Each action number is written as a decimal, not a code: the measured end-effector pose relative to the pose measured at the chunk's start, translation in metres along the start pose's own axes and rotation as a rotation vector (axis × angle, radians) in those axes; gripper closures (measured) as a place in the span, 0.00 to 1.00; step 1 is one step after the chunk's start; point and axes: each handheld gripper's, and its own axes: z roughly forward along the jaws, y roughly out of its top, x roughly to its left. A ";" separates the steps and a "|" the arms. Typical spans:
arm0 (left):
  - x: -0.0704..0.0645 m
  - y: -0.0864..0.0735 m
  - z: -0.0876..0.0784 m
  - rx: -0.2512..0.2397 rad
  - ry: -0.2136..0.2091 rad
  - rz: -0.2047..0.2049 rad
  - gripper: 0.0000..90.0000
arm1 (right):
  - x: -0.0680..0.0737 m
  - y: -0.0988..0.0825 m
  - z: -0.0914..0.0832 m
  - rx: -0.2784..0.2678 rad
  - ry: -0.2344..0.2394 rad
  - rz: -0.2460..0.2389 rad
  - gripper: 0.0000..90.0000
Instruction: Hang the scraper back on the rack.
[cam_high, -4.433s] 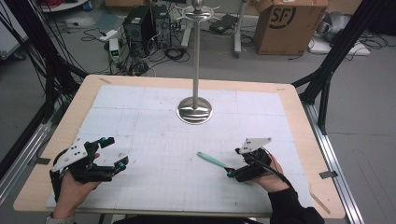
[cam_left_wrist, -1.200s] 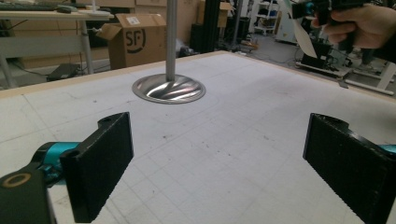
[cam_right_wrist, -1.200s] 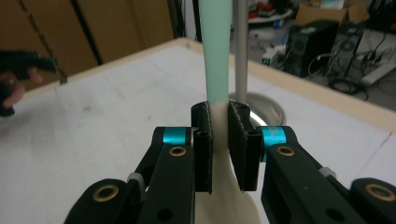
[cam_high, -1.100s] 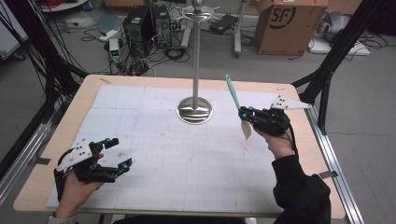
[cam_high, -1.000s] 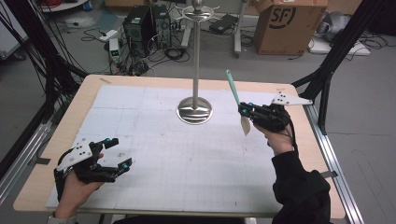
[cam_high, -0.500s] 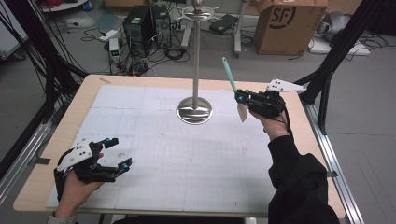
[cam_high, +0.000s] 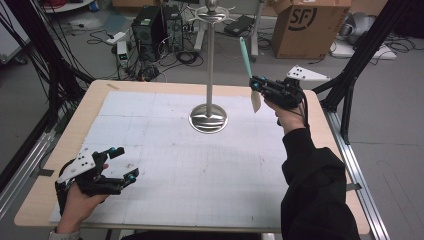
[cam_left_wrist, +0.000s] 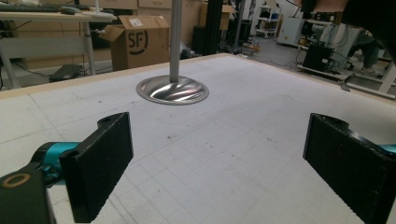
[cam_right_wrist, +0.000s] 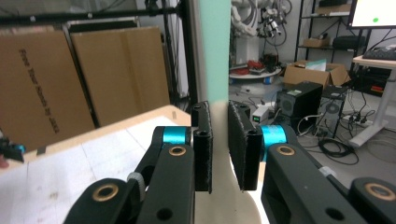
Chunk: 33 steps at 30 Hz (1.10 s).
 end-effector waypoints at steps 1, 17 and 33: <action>0.001 0.000 -0.001 -0.002 0.004 -0.003 0.10 | -0.001 0.001 0.000 -0.014 0.006 0.016 0.90; 0.002 -0.001 -0.002 -0.003 0.009 -0.008 0.10 | -0.001 0.022 0.006 -0.065 0.013 0.004 0.90; 0.003 -0.001 -0.003 -0.003 0.010 -0.009 0.10 | 0.003 0.032 0.017 -0.061 0.015 -0.017 0.90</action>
